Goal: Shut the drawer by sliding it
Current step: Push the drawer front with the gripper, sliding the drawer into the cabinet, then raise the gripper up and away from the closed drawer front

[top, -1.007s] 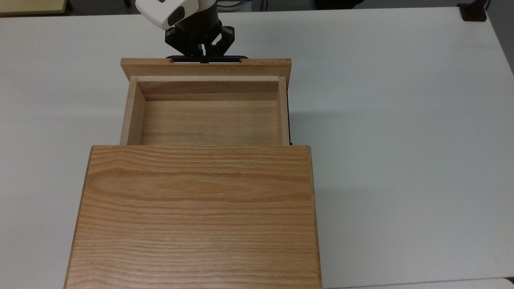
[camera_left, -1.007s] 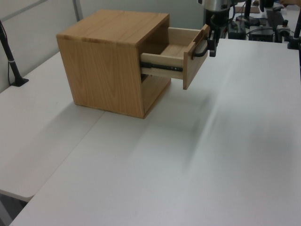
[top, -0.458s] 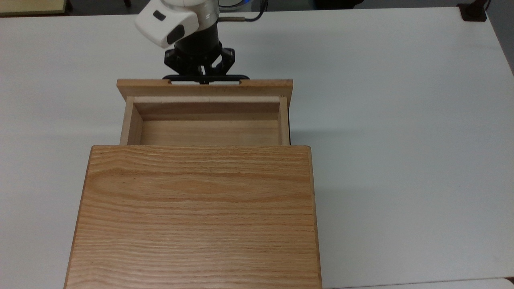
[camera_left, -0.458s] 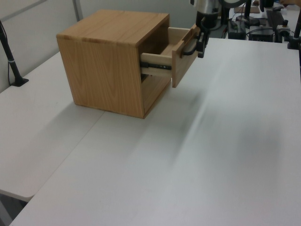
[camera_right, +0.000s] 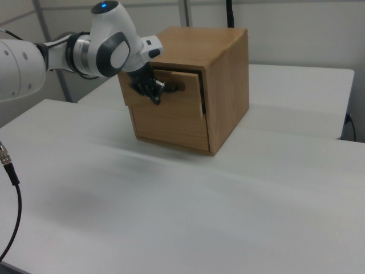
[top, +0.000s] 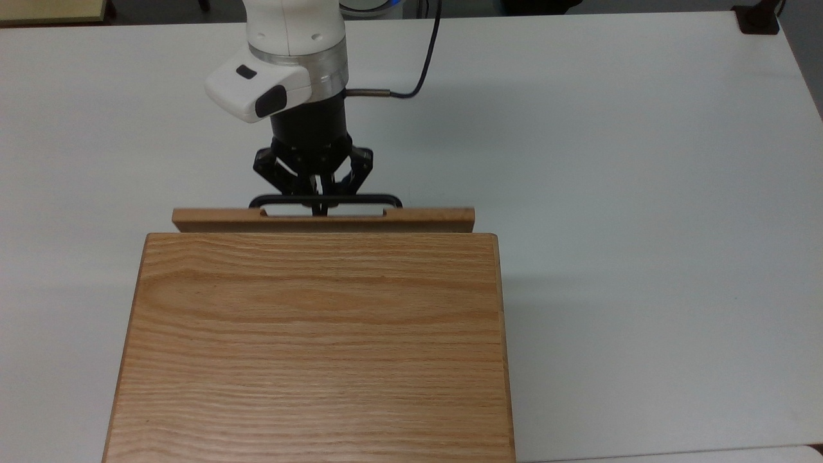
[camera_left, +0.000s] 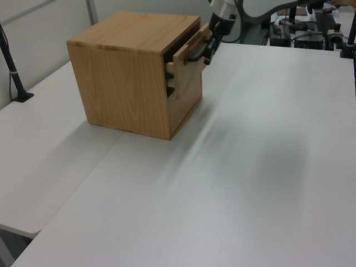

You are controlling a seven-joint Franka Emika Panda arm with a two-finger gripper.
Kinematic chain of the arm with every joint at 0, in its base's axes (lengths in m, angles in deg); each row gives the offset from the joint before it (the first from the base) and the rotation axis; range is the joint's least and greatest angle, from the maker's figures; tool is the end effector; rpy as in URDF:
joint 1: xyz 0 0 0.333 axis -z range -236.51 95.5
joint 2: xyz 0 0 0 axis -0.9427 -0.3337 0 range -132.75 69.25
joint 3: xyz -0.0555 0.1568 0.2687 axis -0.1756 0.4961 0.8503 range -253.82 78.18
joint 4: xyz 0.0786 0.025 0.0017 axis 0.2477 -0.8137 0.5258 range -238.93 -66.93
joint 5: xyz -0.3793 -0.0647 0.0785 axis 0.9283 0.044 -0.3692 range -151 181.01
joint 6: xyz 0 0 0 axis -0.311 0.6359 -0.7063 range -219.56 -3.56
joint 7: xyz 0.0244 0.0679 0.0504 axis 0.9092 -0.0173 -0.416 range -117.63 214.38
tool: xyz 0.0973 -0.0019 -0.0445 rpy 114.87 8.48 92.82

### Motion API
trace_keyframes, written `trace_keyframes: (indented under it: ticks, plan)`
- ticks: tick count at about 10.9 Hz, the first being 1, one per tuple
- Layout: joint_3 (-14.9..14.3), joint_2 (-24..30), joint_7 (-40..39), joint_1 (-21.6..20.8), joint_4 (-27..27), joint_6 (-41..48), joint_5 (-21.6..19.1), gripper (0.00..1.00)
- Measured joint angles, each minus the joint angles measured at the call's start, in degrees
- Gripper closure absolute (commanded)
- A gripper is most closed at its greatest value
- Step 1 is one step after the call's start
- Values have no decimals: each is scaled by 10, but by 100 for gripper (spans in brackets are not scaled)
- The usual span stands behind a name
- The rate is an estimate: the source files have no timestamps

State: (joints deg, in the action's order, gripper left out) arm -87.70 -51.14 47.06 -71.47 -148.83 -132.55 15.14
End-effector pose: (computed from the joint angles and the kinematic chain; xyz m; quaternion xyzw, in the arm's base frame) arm 0.6972 0.0129 0.5173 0.9802 0.0209 0.1969 0.0011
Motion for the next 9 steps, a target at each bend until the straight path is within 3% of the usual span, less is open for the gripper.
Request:
trace_keyframes:
  ticks: [3, 7, 9]
  plan:
    - [0, -14, 13, 0, 2, -79, 0, 100]
    - [0, -14, 15, 0, 2, -79, 0, 100]
    - [0, -14, 15, 0, 2, -59, 22, 100]
